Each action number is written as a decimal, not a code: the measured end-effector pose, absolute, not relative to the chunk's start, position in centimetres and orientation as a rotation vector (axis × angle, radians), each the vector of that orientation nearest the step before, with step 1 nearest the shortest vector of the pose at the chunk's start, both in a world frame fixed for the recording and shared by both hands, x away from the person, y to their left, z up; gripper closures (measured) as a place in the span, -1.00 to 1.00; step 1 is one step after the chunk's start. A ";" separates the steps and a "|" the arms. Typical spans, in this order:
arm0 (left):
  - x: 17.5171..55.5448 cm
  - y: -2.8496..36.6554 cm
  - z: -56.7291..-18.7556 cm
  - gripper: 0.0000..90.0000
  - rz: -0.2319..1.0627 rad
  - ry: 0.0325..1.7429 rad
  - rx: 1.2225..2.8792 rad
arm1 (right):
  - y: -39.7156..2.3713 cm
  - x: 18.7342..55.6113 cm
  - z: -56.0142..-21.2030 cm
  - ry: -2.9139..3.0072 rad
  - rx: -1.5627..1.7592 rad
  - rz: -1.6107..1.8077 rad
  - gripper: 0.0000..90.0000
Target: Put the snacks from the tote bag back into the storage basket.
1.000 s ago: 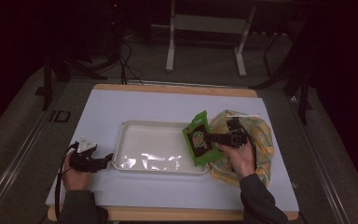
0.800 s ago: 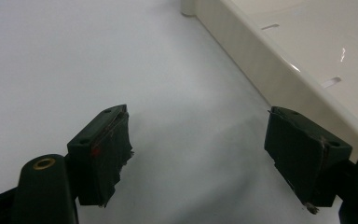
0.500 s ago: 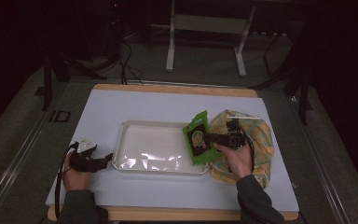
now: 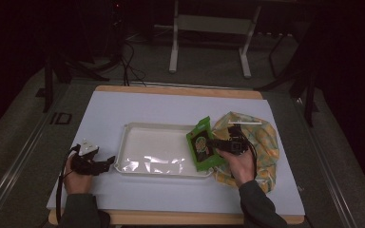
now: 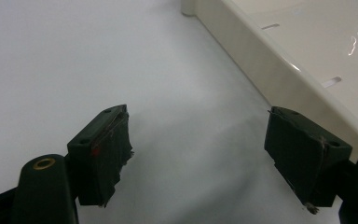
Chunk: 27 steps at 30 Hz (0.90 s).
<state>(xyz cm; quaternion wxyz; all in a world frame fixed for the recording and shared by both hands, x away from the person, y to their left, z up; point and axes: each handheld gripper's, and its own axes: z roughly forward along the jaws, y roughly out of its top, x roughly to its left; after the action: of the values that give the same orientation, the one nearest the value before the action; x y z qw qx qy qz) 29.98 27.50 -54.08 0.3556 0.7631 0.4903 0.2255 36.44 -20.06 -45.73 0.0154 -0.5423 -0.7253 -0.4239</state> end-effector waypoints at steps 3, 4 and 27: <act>30.0 27.5 -54.1 -0.50 0.581 1.267 1.970 | -19.9 36.5 -46.0 -2.256 -1.689 -1.313 0.60; 30.0 27.5 -54.1 -0.50 0.581 1.267 1.970 | -19.8 36.5 -46.1 -2.251 -1.691 -1.312 0.60; 30.0 27.5 -54.1 -0.50 0.582 1.267 1.972 | -19.6 35.2 -47.1 -2.327 -1.686 -1.247 0.46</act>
<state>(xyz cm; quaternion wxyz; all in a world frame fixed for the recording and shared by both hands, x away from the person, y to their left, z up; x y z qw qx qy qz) 29.99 27.50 -54.09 0.3555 0.7631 0.4904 0.2253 35.18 -19.65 -47.14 0.0044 -0.5382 -0.7428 -0.3981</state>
